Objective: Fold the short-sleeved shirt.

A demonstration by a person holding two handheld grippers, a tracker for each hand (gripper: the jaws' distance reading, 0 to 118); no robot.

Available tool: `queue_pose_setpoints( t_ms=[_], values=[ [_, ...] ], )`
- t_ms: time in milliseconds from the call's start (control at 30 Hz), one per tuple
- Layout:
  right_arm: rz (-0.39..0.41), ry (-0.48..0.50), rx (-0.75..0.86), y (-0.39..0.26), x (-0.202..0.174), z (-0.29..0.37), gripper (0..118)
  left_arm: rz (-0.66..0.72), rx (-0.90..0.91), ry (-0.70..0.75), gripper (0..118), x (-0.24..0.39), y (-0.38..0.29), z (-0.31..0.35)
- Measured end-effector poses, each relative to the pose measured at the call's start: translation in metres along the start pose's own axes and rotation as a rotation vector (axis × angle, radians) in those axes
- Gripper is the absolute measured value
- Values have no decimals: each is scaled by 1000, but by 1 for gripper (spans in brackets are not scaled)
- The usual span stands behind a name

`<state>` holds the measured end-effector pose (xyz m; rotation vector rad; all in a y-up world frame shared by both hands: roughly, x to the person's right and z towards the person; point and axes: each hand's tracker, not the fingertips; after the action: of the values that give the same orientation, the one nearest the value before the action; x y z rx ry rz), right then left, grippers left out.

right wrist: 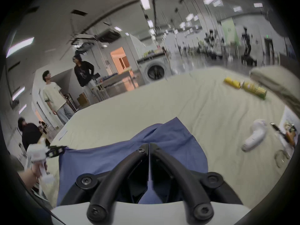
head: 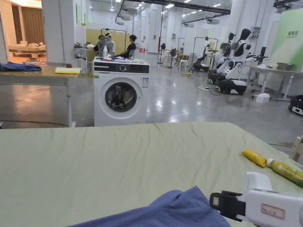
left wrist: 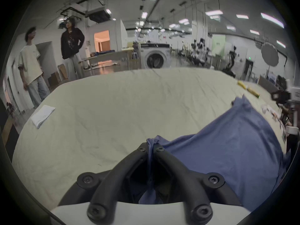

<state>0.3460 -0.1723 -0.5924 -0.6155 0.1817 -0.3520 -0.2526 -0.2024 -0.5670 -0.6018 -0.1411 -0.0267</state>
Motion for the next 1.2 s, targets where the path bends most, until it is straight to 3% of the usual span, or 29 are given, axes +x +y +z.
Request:
queue_pose_setpoints(
  t_ms=[33,67,133,167,300,367,433,467,500,533,567,600,633,700,800,1000,1200],
  values=[
    [11,-19,-52,14,7,-23,87,4,-21,-11,0,0,7,4],
    [38,-64,-129,26,11,-46,116,15,-29,-18,0,-1,7,5],
    [67,-110,-208,39,17,-89,111,33,-32,-18,0,-4,7,5],
    [47,-99,-199,42,19,-110,111,43,-41,-21,0,-5,10,1],
    [19,-236,-331,46,29,-181,111,44,-74,-10,0,-9,8,-9],
    [51,-290,-424,45,34,-195,105,44,-93,-8,0,-11,6,-13],
    [123,-343,-530,37,33,-211,90,38,-116,-2,0,-13,2,-20],
    [184,-321,-501,40,25,-204,90,33,-133,1,0,-14,1,-23],
    [180,-322,-519,46,22,-199,84,30,-149,5,0,-14,1,-26],
    [154,-317,-521,48,22,-197,65,33,-161,5,0,-15,0,-28],
    [148,-316,-515,50,21,-192,38,40,-168,2,0,-17,-1,-29],
    [162,-284,-490,50,17,-181,1,47,-172,-2,0,-17,0,-30],
    [164,-206,-471,50,12,-169,1,53,-170,-4,0,-16,0,-28],
    [201,-183,-390,46,5,-149,1,58,-152,13,0,-14,1,-21],
    [269,-204,-217,48,-13,-89,1,75,-99,22,0,-12,12,1],
    [229,-162,-67,83,-50,26,1,53,9,9,0,-4,64,67],
    [291,-173,86,146,-106,102,1,3,111,24,0,-1,133,121]
  ],
)
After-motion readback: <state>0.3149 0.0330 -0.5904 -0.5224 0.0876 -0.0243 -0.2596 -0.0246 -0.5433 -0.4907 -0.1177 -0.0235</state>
